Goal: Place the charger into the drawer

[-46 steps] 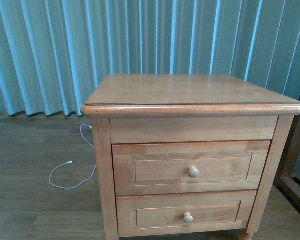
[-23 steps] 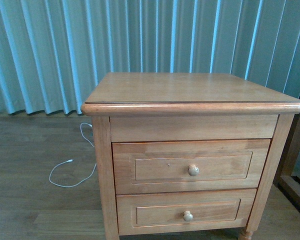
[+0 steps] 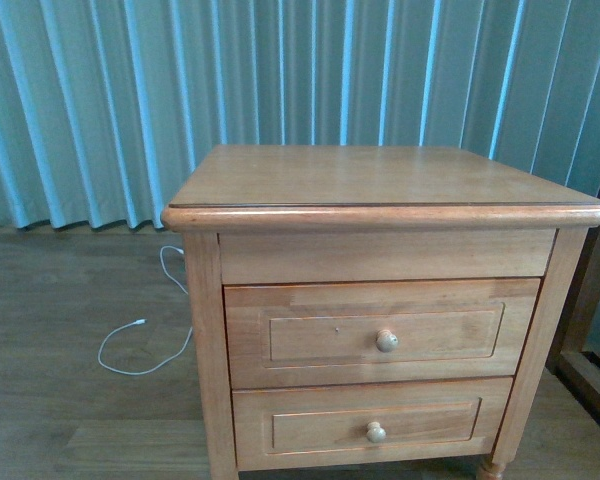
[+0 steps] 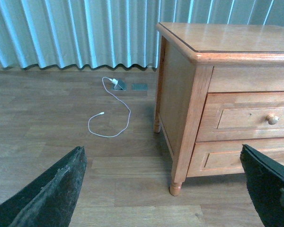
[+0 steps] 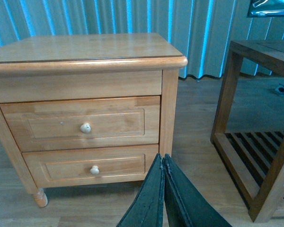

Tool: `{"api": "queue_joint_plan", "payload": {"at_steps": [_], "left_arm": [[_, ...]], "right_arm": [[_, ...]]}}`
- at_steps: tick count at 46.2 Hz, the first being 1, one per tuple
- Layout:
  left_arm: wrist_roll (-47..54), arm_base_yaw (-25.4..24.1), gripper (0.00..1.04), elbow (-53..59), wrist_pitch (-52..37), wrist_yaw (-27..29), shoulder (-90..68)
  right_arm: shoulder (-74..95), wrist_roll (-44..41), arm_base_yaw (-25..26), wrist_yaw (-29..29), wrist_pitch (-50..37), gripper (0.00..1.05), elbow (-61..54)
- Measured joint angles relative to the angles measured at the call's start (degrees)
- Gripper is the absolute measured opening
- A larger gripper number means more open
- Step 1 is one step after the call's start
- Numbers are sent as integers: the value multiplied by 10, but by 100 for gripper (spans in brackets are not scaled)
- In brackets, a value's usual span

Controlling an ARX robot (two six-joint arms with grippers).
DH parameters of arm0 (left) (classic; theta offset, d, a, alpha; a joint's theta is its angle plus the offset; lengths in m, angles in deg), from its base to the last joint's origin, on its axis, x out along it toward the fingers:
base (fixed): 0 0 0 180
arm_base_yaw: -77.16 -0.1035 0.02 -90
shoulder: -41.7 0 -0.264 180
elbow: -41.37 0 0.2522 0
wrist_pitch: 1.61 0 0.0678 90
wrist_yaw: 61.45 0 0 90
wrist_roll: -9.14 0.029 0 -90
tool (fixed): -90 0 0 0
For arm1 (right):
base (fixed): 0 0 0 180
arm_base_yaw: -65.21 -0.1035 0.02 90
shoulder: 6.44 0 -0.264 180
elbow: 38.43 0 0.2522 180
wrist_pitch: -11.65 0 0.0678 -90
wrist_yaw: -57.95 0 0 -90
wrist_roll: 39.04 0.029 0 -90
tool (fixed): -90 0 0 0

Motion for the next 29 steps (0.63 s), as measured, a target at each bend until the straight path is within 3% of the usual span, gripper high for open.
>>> {"api": "queue_joint_plan", "payload": {"at_steps": [11,29], "left_arm": [[0,0,99,0,0,0,0],[0,0,99,0,0,0,0]], "right_arm": [[0,-1,0,0,0,2,0],[0,-1,0,0,0,73,0]]}}
